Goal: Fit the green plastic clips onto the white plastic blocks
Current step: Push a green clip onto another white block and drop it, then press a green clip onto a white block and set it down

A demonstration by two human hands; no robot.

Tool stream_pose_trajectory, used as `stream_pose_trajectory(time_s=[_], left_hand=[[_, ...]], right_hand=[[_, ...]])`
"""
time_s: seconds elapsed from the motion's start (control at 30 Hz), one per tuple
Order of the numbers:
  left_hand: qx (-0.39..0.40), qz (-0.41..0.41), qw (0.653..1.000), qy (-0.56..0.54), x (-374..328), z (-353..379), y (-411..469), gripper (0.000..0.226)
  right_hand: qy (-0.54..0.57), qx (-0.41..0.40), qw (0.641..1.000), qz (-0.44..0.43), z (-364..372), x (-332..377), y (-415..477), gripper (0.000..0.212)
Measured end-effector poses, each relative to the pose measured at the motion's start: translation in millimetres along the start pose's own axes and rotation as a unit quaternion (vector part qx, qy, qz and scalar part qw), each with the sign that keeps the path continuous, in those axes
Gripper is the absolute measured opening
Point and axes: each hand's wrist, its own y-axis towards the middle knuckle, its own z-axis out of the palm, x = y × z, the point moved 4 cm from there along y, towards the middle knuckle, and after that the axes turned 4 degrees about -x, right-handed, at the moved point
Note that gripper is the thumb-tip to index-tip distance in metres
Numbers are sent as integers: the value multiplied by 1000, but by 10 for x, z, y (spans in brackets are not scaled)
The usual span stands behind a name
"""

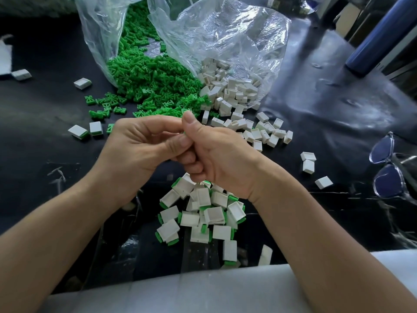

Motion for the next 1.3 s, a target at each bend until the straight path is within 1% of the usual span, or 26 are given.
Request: stream_pose_trajectory(time_s=[0.07, 0.27, 0.4, 0.5, 0.63, 0.73, 0.83, 0.97, 1.1, 1.3], left_hand=[[1, 8, 1000, -3, -6, 1, -2, 19], [-18, 16, 1000, 4, -2, 3, 2, 24], [-30, -6, 999, -26, 12, 0, 8, 21], [-44, -11, 998, -32, 17, -4, 13, 19], [-27, -30, 999, -28, 21, -9, 8, 14], [-27, -52, 997, -41, 33, -31, 13, 20], [-30, -58, 997, -36, 25, -23, 11, 23], [-30, -58, 997, -35, 5, -13, 7, 23], [-49, -61, 996, -32, 8, -40, 12, 21], [-34, -53, 998, -26, -20, -11, 5, 15]], right_hand=[[-6, -12, 1000, -4, 4, 12, -13, 43], [-21, -28, 999, -23, -1, 18, -11, 36], [-10, -9, 1000, -19, 6, 32, -7, 44], [-3, 1, 1000, -6, 6, 35, -8, 44], [0, 5, 1000, -2, -18, 44, -9, 50], [14, 2, 1000, 3, -31, 60, -17, 43], [15, 0, 1000, 4, -44, 59, -22, 42], [-7, 3, 1000, 1, -52, 52, -10, 44], [-42, 3, 999, -3, -67, 33, -8, 51], [-70, -13, 997, -19, -46, 32, -17, 50]])
